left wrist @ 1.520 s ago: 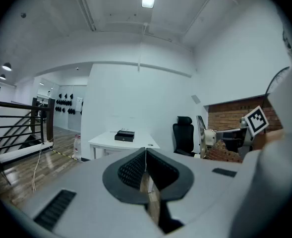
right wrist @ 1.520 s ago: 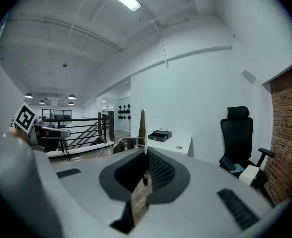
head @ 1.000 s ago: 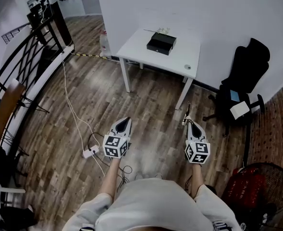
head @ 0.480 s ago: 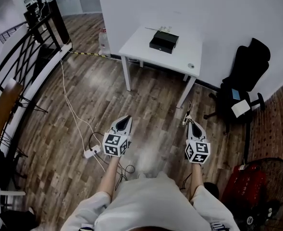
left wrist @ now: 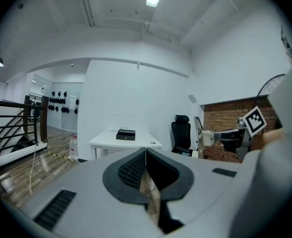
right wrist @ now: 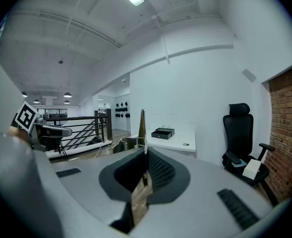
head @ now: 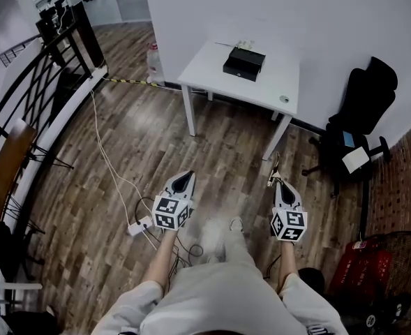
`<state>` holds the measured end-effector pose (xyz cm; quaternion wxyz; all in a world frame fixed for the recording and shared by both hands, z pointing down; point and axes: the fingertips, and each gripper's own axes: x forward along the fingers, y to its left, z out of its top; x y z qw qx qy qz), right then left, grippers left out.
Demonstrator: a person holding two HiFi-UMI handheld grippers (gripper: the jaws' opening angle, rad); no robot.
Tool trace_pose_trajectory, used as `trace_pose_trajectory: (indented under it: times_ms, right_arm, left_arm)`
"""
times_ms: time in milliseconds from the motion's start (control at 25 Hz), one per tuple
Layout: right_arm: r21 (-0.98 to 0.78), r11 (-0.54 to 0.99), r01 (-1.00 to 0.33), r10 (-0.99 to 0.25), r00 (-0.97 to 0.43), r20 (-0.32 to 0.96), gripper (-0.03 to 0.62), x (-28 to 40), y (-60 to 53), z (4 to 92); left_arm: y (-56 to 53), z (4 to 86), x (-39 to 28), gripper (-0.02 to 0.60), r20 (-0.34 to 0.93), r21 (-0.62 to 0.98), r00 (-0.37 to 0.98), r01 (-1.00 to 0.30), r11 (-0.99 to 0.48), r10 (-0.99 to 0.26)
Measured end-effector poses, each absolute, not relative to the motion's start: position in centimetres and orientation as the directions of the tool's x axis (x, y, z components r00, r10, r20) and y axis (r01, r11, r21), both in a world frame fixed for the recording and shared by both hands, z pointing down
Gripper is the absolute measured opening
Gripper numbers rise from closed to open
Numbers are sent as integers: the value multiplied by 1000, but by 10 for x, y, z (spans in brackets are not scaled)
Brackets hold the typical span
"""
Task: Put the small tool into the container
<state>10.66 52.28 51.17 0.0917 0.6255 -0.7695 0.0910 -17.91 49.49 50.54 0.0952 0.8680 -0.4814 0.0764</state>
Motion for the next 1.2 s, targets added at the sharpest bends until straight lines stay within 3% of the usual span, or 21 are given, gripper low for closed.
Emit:
trace_pose_trajectory:
  times_ms: [440,1200]
  right_arm:
    - [-34,215,-976,-942,-217,257,3,117,441,522]
    - [-48,279,-959,-920,-281,273,3,197,206,519]
  left_arm:
    - [416,517,-171,11,240,91,511,-858,-505,-825]
    - [199,510,-81,11,269,87,487,-872,-482,-831]
